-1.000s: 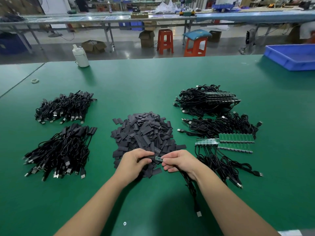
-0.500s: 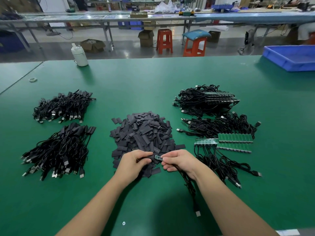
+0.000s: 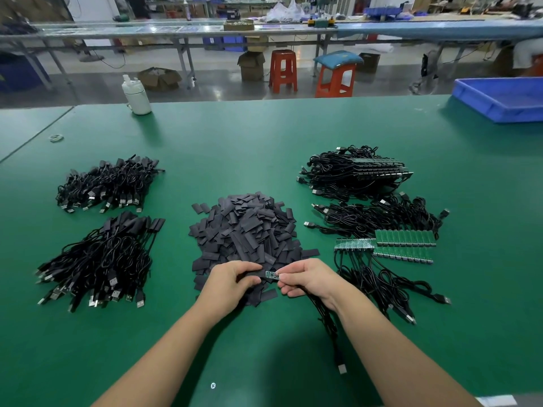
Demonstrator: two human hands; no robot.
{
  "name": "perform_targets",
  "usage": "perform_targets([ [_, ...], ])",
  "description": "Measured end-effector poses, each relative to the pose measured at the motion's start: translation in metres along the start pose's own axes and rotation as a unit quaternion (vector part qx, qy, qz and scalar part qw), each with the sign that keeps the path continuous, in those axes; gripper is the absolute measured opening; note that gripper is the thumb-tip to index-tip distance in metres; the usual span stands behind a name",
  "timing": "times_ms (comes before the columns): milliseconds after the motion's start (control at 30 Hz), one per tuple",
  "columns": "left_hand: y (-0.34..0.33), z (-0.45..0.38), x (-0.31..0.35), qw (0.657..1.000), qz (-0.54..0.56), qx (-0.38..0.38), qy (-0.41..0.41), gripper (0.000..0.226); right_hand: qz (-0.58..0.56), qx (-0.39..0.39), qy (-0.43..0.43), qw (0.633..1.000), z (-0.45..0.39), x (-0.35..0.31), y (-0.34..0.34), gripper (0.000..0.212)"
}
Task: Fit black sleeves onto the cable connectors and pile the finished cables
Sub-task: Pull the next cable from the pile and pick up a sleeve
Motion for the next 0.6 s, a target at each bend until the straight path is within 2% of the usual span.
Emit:
perform_targets([
  [200, -0.0027, -0.0024, 0.0075, 0.998, -0.035, -0.034, -0.029, 0.028, -0.015, -0.003, 0.0, 1.0, -0.0005, 0.0016, 0.0012, 0.013],
  [400, -0.0028, -0.0035, 0.0098, 0.998, -0.043, -0.037, -0.035, 0.029, -0.02, 0.0, -0.001, 1.0, -0.0001, 0.0015, 0.0023, 0.015],
  [600, -0.0009, -0.0069, 0.0059, 0.998, 0.018, -0.058, 0.015, 0.026, -0.028, -0.005, 0.001, 1.0, 0.0003, 0.0002, 0.0028, 0.017],
])
Point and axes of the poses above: each hand's wrist, its own z-axis away from the middle knuckle, its own y-axis out of the back of the hand, x = y × z, the point moved 7 cm from there along -z, towards the middle knuckle, and after that the axes turned 13 degrees about z, right-handed, at the moved point
